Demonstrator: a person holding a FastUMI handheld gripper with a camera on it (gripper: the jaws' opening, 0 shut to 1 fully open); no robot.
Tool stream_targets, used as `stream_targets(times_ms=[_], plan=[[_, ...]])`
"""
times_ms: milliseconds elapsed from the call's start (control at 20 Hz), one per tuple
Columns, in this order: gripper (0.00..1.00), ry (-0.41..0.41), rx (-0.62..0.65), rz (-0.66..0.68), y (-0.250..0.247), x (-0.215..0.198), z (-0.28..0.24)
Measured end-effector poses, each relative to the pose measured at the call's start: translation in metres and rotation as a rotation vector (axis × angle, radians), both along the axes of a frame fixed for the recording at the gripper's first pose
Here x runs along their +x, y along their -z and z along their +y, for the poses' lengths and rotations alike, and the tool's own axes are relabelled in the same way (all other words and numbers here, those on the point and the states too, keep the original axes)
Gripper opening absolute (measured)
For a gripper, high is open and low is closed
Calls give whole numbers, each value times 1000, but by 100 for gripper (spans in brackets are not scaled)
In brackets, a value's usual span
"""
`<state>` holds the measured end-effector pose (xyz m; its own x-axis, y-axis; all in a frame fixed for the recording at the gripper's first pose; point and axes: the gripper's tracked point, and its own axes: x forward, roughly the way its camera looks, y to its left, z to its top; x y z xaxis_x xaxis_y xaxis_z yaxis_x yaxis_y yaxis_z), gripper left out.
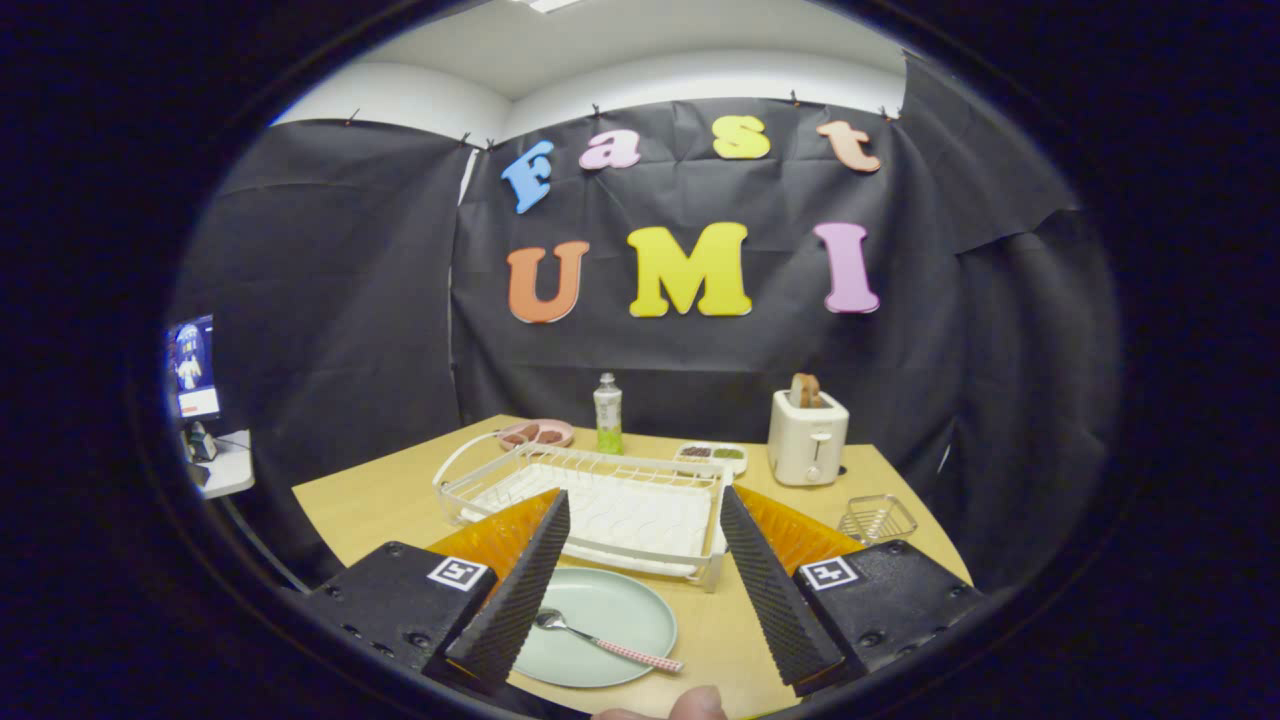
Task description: Take the plate from the dish rack, then take the spoon from the basket and place it into the plate.
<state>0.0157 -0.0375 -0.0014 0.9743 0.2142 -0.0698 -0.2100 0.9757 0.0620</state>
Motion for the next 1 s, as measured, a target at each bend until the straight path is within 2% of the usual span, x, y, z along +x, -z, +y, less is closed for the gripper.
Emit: stream_targets(times_ms=[150, 350, 600, 1000], plan=[[98, 99, 10, -75, -6, -28, -14], [98, 103, 43, -101, 4, -69, -12], [98, 175, 53, -107, 27, -91, -32], [98, 192, 156, -107, 41, -118, -41]])
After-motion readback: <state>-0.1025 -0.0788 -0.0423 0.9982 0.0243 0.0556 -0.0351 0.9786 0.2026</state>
